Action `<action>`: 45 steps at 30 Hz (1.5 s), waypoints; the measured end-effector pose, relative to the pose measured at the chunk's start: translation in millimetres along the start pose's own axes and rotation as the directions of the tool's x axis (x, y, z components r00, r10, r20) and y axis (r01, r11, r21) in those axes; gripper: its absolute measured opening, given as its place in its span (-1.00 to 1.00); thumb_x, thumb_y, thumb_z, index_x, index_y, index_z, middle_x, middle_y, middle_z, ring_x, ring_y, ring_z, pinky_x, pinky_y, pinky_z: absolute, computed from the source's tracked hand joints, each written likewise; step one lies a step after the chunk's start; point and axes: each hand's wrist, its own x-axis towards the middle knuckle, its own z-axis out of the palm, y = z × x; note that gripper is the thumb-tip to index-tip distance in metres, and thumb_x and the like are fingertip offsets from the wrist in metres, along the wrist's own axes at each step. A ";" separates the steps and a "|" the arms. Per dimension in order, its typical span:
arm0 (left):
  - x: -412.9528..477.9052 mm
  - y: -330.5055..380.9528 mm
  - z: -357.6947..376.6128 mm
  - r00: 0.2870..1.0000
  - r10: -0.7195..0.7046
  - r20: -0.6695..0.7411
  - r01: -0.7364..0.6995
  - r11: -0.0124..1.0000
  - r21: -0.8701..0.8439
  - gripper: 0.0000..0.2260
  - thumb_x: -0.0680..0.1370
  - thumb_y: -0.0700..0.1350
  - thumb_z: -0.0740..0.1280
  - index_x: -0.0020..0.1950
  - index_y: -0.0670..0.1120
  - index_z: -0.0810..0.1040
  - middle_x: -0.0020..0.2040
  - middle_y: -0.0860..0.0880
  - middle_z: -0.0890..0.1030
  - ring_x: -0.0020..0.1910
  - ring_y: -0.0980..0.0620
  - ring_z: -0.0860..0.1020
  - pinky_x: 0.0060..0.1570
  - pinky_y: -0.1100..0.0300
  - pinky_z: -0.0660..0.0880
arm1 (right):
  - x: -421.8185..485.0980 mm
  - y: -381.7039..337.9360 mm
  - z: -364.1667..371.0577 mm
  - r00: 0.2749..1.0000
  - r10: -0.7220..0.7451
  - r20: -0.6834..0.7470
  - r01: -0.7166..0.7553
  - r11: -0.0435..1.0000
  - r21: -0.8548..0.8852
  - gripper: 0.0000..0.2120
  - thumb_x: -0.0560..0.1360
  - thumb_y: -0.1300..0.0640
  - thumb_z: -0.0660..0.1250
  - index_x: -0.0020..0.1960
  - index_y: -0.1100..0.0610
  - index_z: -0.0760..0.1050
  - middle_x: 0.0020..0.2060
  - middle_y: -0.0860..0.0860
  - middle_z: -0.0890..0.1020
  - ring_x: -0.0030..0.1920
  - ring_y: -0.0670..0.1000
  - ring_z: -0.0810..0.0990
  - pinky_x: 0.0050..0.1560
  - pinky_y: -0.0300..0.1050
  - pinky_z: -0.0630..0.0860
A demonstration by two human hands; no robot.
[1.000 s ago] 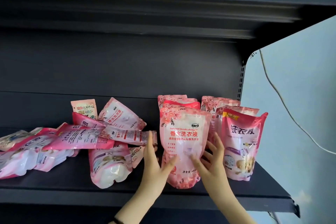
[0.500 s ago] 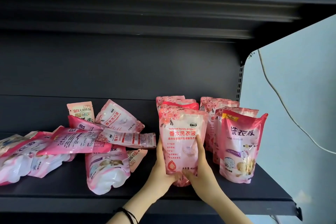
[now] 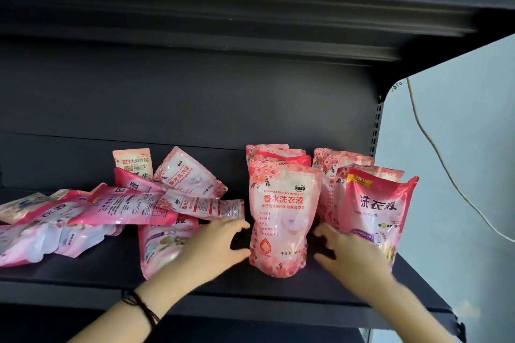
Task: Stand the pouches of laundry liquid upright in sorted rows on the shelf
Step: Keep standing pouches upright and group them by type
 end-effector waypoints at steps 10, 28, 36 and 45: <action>-17.6 -69.9 -62.5 0.992 0.127 0.024 -0.119 0.824 0.554 -0.68 0.44 0.27 0.22 -0.09 0.05 0.53 -0.10 0.10 0.59 -0.03 0.02 0.53 0.05 0.13 0.37 | 27.5 -78.7 -41.5 0.939 -0.193 0.284 0.234 0.965 -0.119 -0.65 0.52 -0.13 0.28 0.25 -0.03 0.45 0.12 -0.06 0.57 0.13 0.02 0.54 -0.01 -0.08 0.49; 41.0 -206.4 -118.1 0.991 -0.034 0.129 -0.046 0.820 0.571 -0.67 0.49 0.23 0.25 0.10 0.05 0.53 0.03 0.02 0.60 0.04 -0.03 0.54 0.03 0.11 0.40 | 157.2 -238.2 -15.2 0.935 -0.198 0.295 0.240 0.964 -0.114 -0.73 0.48 -0.02 0.36 0.14 0.03 0.58 0.08 -0.02 0.61 0.08 0.08 0.60 -0.12 -0.11 0.47; 136.1 -249.6 -99.9 0.995 -0.083 0.059 0.030 0.791 0.611 -0.65 0.49 0.21 0.24 0.15 0.04 0.53 0.06 -0.01 0.60 0.07 -0.06 0.54 -0.11 0.17 0.33 | 260.9 -240.5 14.5 0.952 -0.140 0.273 0.177 0.977 -0.117 -0.65 0.45 -0.03 0.40 0.18 0.09 0.54 0.10 0.01 0.61 0.10 0.09 0.60 -0.08 -0.11 0.46; 206.1 -289.0 -73.5 0.966 -0.225 -0.127 0.247 0.949 0.198 -0.64 0.49 0.15 0.33 0.15 -0.06 0.47 0.11 -0.01 0.54 0.09 -0.04 0.53 -0.03 0.08 0.49 | 327.6 -256.3 45.0 0.985 -0.141 0.095 0.125 0.980 0.157 -0.59 0.47 -0.03 0.38 0.28 0.05 0.45 0.15 0.03 0.58 0.13 0.10 0.57 0.06 -0.05 0.51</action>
